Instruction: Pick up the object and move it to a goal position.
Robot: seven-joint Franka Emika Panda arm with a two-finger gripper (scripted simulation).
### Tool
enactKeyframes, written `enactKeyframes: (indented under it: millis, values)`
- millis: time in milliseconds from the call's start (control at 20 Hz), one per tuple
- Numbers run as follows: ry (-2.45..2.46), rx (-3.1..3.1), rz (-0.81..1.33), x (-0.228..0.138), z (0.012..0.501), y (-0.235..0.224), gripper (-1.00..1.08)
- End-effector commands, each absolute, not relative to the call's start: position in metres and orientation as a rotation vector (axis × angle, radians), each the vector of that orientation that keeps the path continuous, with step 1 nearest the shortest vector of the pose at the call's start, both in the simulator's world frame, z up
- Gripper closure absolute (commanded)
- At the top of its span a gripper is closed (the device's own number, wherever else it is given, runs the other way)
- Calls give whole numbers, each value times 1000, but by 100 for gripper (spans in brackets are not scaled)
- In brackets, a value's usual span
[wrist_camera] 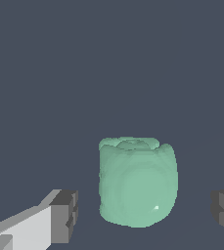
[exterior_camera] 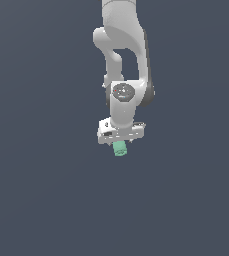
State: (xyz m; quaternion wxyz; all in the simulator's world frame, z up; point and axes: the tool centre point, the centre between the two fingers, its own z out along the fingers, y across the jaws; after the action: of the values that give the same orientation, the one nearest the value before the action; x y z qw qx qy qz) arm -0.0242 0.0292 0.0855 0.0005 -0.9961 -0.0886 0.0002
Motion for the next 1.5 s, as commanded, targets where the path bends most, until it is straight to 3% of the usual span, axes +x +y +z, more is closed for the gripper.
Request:
enactKeyframes:
  millis: [0, 600, 650, 1450]
  values:
    - [-279, -3128, 2, -25, 78, 29, -92]
    - [-282, -3129, 0, -25, 39, 29, -92]
    - [-282, -3129, 0, -25, 39, 29, 108]
    - [-282, -3129, -2, -29, 45, 16, 108]
